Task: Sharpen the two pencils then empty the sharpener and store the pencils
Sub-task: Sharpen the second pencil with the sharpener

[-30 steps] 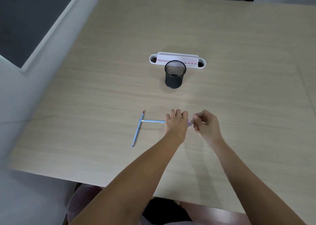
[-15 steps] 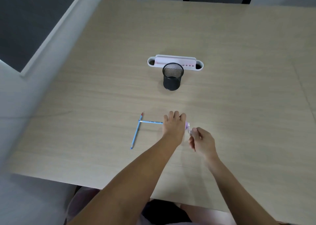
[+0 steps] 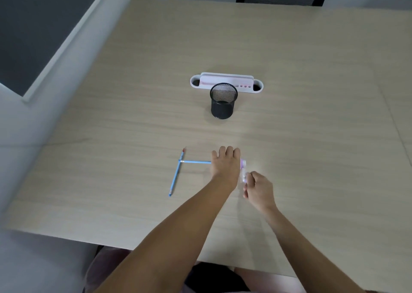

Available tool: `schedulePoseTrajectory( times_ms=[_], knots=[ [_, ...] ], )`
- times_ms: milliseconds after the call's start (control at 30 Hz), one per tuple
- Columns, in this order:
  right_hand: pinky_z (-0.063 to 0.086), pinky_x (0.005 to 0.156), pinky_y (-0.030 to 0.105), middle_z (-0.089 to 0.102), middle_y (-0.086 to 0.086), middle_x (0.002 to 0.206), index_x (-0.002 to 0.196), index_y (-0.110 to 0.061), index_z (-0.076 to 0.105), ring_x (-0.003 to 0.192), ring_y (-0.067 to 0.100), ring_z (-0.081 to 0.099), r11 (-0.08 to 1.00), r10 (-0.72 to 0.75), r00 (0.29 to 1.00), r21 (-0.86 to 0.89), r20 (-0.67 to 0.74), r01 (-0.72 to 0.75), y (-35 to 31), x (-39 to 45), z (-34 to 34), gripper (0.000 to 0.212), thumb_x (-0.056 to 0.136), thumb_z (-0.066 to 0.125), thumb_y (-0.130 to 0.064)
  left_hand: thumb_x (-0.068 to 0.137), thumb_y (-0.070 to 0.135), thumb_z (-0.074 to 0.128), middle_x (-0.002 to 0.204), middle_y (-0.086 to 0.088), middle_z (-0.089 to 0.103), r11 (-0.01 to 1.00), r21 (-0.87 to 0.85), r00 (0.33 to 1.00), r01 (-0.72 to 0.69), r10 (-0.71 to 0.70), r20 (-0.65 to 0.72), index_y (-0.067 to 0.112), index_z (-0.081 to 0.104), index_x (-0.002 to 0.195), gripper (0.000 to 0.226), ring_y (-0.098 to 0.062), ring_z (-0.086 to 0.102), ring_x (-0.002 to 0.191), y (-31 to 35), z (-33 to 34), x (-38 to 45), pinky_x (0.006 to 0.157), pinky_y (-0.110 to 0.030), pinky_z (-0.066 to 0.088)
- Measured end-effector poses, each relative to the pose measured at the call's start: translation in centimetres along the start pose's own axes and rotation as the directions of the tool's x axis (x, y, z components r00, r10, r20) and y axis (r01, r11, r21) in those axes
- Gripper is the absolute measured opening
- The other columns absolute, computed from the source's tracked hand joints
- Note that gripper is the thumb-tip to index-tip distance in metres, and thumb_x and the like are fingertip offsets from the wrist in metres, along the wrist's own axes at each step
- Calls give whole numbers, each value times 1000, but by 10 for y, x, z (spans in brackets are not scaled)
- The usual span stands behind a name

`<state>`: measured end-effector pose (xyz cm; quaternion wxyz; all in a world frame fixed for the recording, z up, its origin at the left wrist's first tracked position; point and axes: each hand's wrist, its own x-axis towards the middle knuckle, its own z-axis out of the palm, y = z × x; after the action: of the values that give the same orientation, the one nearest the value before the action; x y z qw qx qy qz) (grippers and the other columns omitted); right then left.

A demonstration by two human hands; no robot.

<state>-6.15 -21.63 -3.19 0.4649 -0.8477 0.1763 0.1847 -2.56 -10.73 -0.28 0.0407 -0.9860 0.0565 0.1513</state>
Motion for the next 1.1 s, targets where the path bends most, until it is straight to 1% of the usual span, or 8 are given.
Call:
schedulePoseTrajectory(
  times_ms=[167,300,467,567,733,833,1000,1100],
  knots=[
    [42,47,23,58,2,51,66,-5,58,40,13,53,985,-169,986,28,-16,169,-27,5,-27,32,92,48,-20,74,9,71,124,-6,45,999,-32,1000,-10,10,0,11,37,124,60,-26,42,114,1,0,-1,91,-36,36],
    [48,59,31,61,2,55,68,-16,61,52,22,60,995,-94,994,13,-63,95,-40,59,-20,24,86,56,-31,77,17,73,123,-5,47,999,-50,1000,-5,4,-17,12,38,123,58,-26,44,111,0,2,-1,85,-34,36],
    [34,36,17,56,6,52,61,-13,57,30,11,45,999,33,999,1,-9,-33,-14,55,0,23,83,51,-10,74,8,72,123,-6,47,999,-41,1000,-5,5,-9,10,39,123,59,-27,44,111,0,-2,0,86,-34,37],
    [36,37,19,51,11,54,63,-1,49,34,16,43,999,16,999,36,33,-17,4,17,2,29,89,42,-12,71,6,72,123,-5,46,999,-30,1000,11,-10,11,10,39,123,62,-26,43,112,0,-1,0,85,-33,37],
    [41,50,23,51,4,58,70,-6,52,43,12,49,978,-205,966,58,158,198,-14,1,-29,33,98,42,-22,79,11,68,124,-7,45,999,-51,1000,-18,18,-11,11,39,123,52,-28,42,113,-1,-1,0,87,-35,37],
    [40,53,27,52,8,62,70,-7,50,49,16,50,960,-281,954,20,101,281,-30,31,-33,29,96,44,-19,81,17,68,124,-6,45,998,-68,1000,0,-1,-25,12,39,122,50,-28,42,112,0,1,1,86,-35,37],
    [34,42,21,62,5,66,80,-18,59,43,18,50,998,7,1000,62,18,-8,-23,79,-5,13,89,55,-25,80,17,70,123,-7,47,997,-78,1000,-22,20,-18,11,40,124,54,-28,43,112,0,-1,0,86,-35,37],
    [33,46,25,57,4,60,63,-12,55,52,22,48,999,-23,998,-50,-54,21,-8,63,6,20,81,48,-16,75,10,72,123,-7,46,998,-56,1000,-2,1,-11,10,40,121,56,-27,43,112,0,-2,2,85,-34,37]
  ],
)
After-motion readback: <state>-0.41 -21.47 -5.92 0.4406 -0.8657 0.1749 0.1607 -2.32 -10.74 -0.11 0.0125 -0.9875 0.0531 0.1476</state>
